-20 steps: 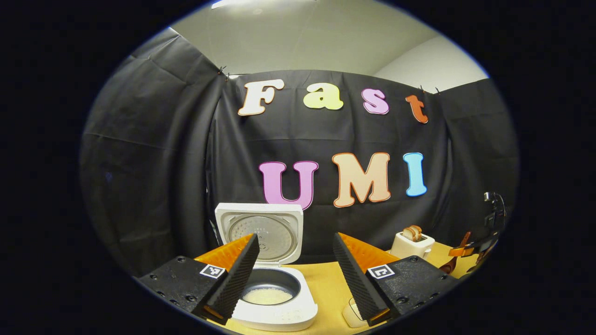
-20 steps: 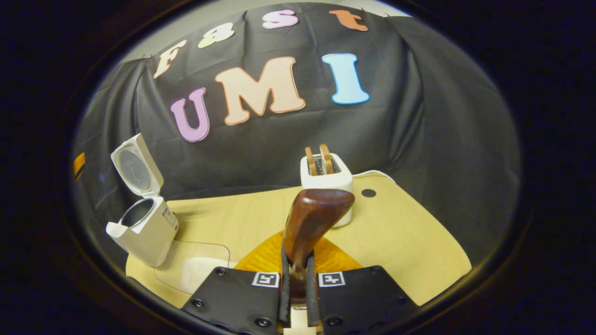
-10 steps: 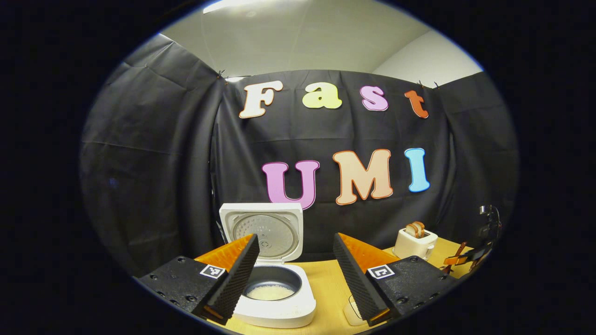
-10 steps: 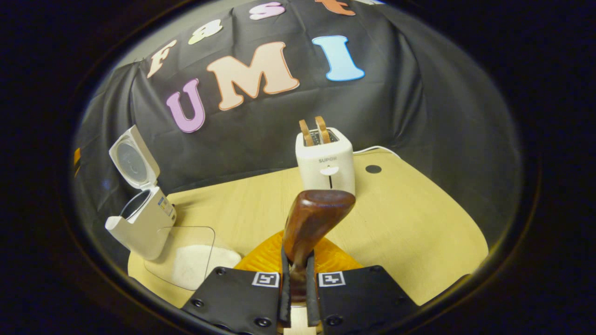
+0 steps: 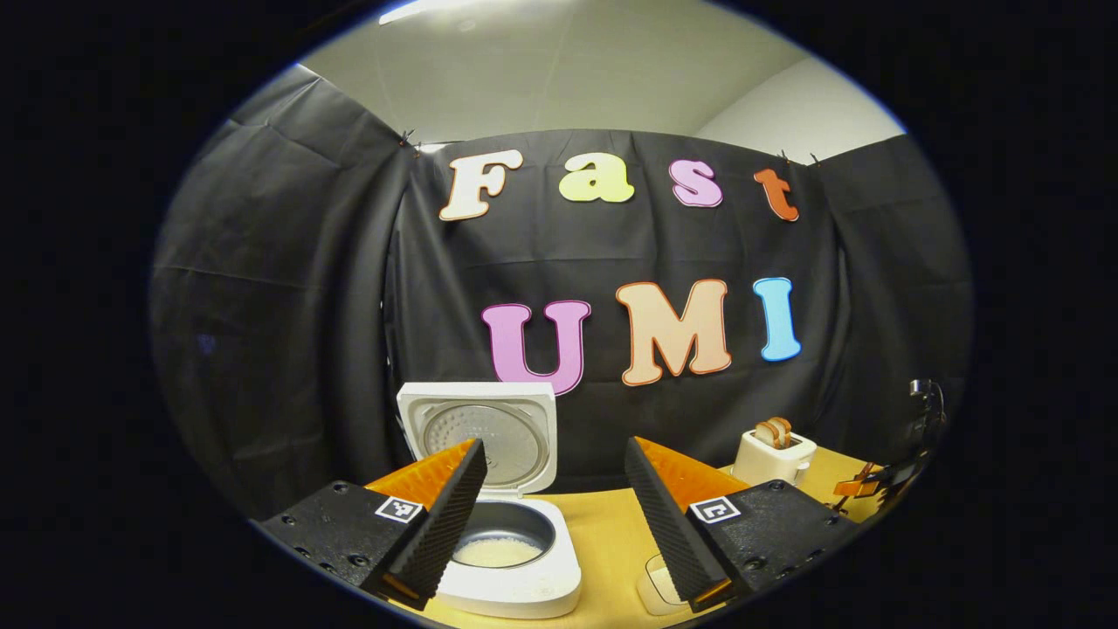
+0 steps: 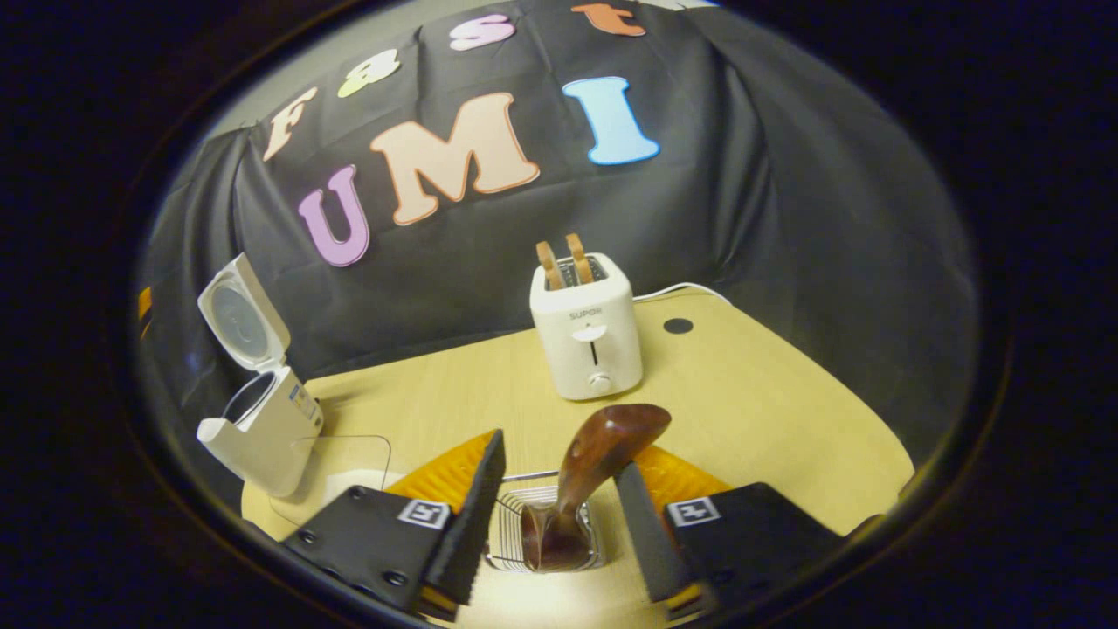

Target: Close the left gripper, press the button to open the rice cooker; take a wooden spoon from the chopstick holder with the right hand, scoop a spoonful of rice and pour it into the rice cooker, then put the wooden spoon back into the chopstick holder.

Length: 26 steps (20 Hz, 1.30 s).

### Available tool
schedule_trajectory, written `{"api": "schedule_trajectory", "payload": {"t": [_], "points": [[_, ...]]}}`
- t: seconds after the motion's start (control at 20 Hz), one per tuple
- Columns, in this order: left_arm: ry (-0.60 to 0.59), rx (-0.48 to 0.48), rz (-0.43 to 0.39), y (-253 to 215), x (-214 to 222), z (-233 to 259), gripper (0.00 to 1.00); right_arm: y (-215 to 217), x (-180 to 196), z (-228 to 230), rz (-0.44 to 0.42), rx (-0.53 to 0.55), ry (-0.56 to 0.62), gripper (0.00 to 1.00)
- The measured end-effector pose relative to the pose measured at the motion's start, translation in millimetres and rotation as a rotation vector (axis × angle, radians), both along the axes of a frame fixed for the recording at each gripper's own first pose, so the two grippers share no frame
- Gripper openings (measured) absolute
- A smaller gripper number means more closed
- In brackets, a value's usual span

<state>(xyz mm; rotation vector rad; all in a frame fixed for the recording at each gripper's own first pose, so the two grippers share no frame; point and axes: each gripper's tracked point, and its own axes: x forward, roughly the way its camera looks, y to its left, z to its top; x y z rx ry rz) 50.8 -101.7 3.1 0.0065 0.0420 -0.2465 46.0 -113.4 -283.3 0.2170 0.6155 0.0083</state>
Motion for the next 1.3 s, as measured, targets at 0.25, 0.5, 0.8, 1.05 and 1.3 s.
{"api": "schedule_trajectory", "payload": {"t": [0.25,0.5,0.8,1.05,1.3], "points": [[0.005,-0.018,0.000,7.9,11.9,-1.4,0.94,-32.8,-3.4,41.0,-0.088,-0.063,-0.075,0.99],[0.021,-0.042,-0.010,19.4,38.4,1.4,0.92,-26.2,-11.2,93.8,-0.097,-0.079,-0.171,1.00],[-0.016,-0.070,-0.008,44.2,93.8,21.7,0.92,-5.7,-31.6,126.3,-0.108,-0.100,-0.216,1.00],[-0.034,-0.063,-0.003,61.3,146.5,28.1,0.94,31.6,-50.5,138.5,-0.088,-0.156,-0.244,1.00],[-0.022,-0.082,0.008,67.4,200.2,23.3,0.93,62.2,-72.1,137.1,-0.080,-0.162,-0.229,1.00]]}}
